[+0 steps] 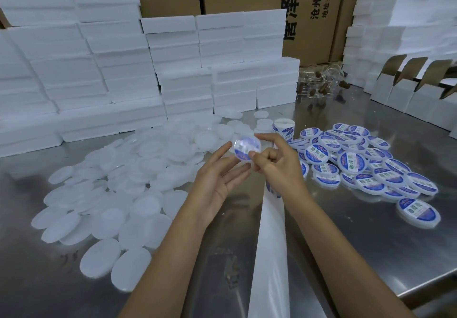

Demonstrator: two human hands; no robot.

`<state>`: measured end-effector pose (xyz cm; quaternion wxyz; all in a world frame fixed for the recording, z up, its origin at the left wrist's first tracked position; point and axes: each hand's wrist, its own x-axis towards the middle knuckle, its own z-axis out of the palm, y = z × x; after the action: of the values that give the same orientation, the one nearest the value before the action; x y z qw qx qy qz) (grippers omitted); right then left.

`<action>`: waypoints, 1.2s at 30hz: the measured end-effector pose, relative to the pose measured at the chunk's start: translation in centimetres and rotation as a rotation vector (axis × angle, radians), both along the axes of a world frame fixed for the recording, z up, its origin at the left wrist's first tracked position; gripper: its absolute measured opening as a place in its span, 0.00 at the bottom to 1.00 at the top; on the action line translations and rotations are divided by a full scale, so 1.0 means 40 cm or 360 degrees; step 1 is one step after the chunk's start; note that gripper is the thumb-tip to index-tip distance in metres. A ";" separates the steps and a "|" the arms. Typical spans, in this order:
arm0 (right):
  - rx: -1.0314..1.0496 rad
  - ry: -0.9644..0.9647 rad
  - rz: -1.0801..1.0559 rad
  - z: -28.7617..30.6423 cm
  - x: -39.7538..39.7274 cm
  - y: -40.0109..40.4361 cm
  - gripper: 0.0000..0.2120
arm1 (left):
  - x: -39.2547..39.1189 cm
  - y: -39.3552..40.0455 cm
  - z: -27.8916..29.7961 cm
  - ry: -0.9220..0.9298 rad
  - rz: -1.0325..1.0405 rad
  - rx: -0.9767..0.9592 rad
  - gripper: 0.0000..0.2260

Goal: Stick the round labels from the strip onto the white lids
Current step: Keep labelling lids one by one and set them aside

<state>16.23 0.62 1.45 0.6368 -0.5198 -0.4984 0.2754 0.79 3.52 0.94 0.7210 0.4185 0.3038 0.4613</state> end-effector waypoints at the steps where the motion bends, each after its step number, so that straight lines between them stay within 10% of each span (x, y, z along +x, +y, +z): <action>1: 0.0001 0.0046 -0.0080 0.000 0.013 0.001 0.15 | 0.003 0.004 -0.004 0.0004 -0.0009 -0.0003 0.17; 9: -0.0042 0.0806 -0.0823 0.004 0.195 0.015 0.22 | -0.003 -0.002 0.009 -0.0071 -0.0024 -0.0170 0.17; 20: 0.0029 0.1185 -0.0746 0.002 0.267 0.024 0.31 | -0.002 0.004 0.005 -0.0083 0.0002 -0.0225 0.16; 36: -0.0203 -0.1265 0.0023 0.002 -0.044 0.052 0.12 | -0.039 0.049 0.011 0.0293 0.1219 0.0088 0.15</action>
<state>14.48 2.71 1.53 0.3588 -0.6209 -0.6914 0.0877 -0.79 5.47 1.37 0.4548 0.3339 0.4888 0.6654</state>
